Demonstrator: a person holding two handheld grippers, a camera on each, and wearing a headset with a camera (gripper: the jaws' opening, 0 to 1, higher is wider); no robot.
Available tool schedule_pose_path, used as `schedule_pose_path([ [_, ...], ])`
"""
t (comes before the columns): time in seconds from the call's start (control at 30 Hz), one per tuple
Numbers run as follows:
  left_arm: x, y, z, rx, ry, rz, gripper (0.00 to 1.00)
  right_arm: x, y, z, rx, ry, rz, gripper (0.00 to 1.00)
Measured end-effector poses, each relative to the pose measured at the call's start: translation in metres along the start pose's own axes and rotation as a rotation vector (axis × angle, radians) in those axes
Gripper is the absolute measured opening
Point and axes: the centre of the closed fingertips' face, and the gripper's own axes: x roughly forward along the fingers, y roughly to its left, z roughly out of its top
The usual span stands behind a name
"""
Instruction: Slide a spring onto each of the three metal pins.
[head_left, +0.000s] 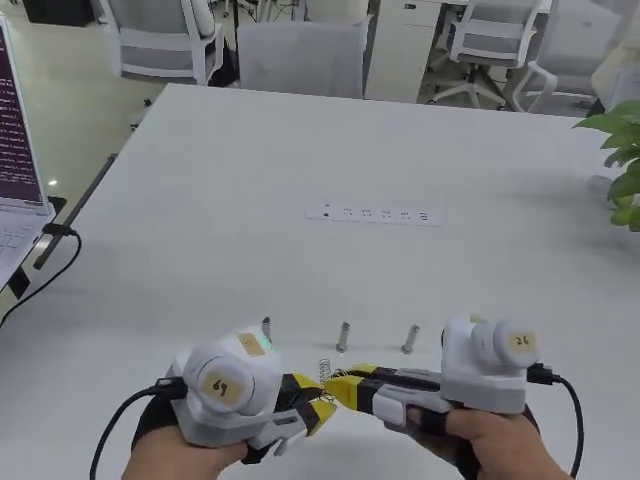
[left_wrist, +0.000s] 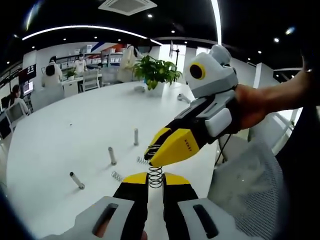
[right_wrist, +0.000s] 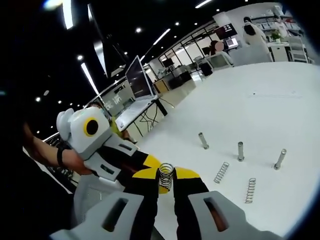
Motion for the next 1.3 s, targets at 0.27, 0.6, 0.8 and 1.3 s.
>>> schedule_pose_path([
  [0.27, 0.0, -0.005, 0.022, 0.048, -0.057, -0.034, 0.02, -0.011, 0.006, 0.014, -0.152, 0.109, 0.022, 0.08],
  [0.6, -0.005, -0.01, 0.05, 0.081, -0.122, -0.067, 0.02, -0.028, 0.015, 0.038, -0.296, 0.192, 0.074, 0.13],
  [0.8, -0.006, -0.014, 0.057, 0.108, -0.133, -0.086, 0.02, -0.036, 0.014, 0.036, -0.416, 0.299, 0.097, 0.17],
  [1.3, -0.007, -0.03, 0.066, 0.146, -0.146, -0.146, 0.02, -0.051, 0.028, 0.044, -0.675, 0.546, 0.244, 0.16],
])
